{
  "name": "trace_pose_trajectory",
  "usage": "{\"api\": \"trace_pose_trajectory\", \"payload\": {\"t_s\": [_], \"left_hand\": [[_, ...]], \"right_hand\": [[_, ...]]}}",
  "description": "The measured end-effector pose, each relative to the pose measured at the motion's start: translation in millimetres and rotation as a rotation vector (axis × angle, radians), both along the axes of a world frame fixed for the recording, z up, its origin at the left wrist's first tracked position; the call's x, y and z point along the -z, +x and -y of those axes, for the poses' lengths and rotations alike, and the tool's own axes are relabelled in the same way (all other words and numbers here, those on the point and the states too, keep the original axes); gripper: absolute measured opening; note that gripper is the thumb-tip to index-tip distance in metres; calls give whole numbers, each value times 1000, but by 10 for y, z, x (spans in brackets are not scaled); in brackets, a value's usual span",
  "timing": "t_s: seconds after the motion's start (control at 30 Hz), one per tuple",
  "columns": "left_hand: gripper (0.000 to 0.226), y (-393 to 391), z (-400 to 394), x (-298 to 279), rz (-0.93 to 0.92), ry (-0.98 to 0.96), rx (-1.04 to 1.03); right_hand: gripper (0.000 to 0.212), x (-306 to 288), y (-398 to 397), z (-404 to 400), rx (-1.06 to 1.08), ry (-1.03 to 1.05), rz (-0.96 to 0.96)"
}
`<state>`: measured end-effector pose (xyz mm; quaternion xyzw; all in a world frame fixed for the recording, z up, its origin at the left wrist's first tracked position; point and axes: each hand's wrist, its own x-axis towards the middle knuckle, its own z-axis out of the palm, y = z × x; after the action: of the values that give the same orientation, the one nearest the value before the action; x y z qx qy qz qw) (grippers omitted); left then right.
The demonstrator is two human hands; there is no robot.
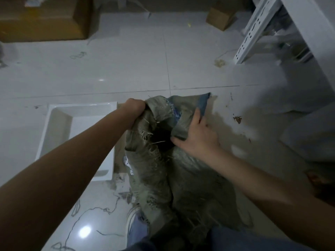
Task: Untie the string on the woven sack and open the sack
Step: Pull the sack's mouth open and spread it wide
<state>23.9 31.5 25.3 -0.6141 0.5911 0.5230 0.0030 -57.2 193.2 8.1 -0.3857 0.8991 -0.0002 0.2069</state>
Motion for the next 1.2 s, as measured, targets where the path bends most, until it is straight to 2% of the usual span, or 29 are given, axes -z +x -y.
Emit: {"api": "trace_pose_trajectory", "payload": {"t_s": [0.07, 0.1, 0.17, 0.23, 0.33, 0.4, 0.43, 0.47, 0.53, 0.57, 0.6, 0.63, 0.67, 0.73, 0.83, 0.93, 1.0, 1.03, 1.07, 1.1, 1.13, 1.17, 1.2], "left_hand": [[36, 58, 60, 37, -8, 78, 4], [33, 92, 80, 34, -15, 114, 2], [22, 155, 132, 15, -5, 144, -19], [25, 244, 223, 43, 50, 135, -11], [30, 324, 312, 42, 139, 73, 59], [24, 322, 304, 40, 275, -173, 278], [28, 327, 259, 28, 344, -402, 427], [32, 330, 189, 6, 349, -685, 564], [33, 354, -21, -49, 128, -1223, 769], [29, 372, -187, -93, -24, -1383, 899], [27, 399, -377, -110, -137, -1432, 1056], [29, 436, -556, -32, -176, -1383, 1216], [35, 465, -724, 37, -130, -1252, 1343], [55, 537, -920, 243, 69, -975, 1549], [70, 741, -917, 600, 334, -873, 1751], [66, 841, -760, 698, 486, -911, 1781], [53, 941, -593, 724, 576, -920, 1851], [44, 1000, -514, 833, 634, -1014, 1844], [52, 1006, -457, 732, 800, -1070, 1712], [69, 1015, -408, 597, 982, -1230, 1574], [70, 1041, -372, 596, 1007, -1229, 1579], [54, 999, -384, 637, 926, -1254, 1595], [42, 944, -415, 666, 736, -1089, 1614]], "right_hand": [[98, 141, -107, 12, 70, -15, 5], [83, 199, -185, 27, 102, -26, 57], [44, 264, -328, 61, 192, -112, 305], [21, 277, -448, 84, 354, -201, 609], [27, 188, -604, 72, 649, -238, 1018], [29, 140, -688, 59, 737, -231, 1189], [30, 119, -717, 59, 774, -248, 1224], [30, 104, -739, 65, 811, -274, 1245], [27, 90, -751, 97, 911, -331, 1260], [25, 87, -752, 114, 957, -348, 1249], [23, 83, -750, 129, 995, -363, 1243], [21, 82, -754, 142, 1022, -373, 1228], [19, 81, -754, 153, 1036, -376, 1210], [17, 71, -770, 176, 1050, -373, 1170], [15, 81, -851, 190, 1055, -386, 1097], [18, 84, -996, 181, 1037, -367, 1026], [19, 70, -1097, 158, 1060, -311, 948], [20, 66, -1144, 142, 1068, -286, 909], [21, 66, -1181, 124, 1078, -269, 884], [21, 63, -1205, 103, 1090, -259, 880], [21, 68, -1223, 88, 1105, -259, 886], [22, 76, -1227, 81, 1120, -273, 907], [24, 86, -1220, 82, 1134, -304, 939]]}}
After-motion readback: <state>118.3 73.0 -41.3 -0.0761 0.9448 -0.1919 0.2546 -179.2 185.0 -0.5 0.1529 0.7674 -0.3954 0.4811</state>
